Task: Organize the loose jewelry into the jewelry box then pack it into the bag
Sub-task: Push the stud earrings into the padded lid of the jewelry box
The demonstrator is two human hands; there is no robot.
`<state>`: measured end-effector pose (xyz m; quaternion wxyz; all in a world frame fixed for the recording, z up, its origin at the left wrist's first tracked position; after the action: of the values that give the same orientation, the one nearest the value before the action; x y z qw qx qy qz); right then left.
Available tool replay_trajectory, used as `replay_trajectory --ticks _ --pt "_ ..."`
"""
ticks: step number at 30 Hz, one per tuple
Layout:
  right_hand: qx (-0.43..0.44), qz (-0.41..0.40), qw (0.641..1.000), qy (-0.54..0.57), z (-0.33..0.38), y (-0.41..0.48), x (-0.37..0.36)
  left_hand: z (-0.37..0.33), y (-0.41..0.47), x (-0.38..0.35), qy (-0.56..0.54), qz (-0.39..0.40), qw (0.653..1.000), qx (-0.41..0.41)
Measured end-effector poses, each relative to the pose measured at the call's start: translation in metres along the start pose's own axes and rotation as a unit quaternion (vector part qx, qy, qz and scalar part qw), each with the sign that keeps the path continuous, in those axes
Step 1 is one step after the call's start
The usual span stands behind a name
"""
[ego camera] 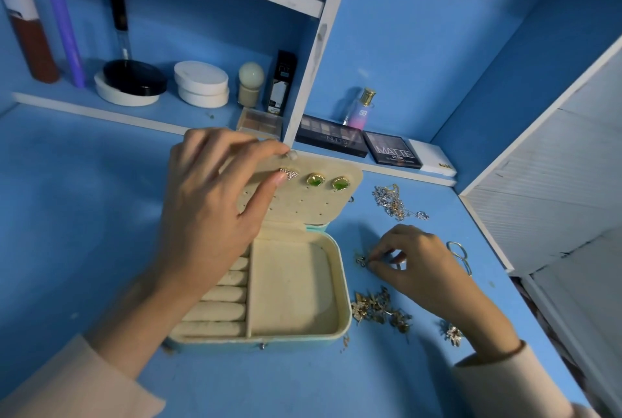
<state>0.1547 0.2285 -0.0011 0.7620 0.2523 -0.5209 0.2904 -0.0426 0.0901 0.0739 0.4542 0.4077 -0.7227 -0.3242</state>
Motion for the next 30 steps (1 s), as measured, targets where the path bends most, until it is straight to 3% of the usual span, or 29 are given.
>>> replay_trajectory --ticks 23,30 --pt "0.014 -0.04 0.998 0.056 -0.005 -0.009 0.01 0.0 0.0 0.0 0.002 -0.001 1.0 -0.003" --pt "0.046 -0.047 0.998 0.018 0.001 -0.009 0.008 -0.001 0.0 0.001 0.002 -0.001 1.0 -0.006"
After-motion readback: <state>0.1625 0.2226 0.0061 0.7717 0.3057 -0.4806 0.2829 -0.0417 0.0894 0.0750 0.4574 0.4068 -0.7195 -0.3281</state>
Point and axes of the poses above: each hand's wrist, its own y-axis towards the middle knuckle, its own x-axis out of the back of the hand, z = x × y, the point moved 9 cm from there along y, towards the middle knuckle, and after that the axes turned 4 degrees about x, right-handed, at the moved point
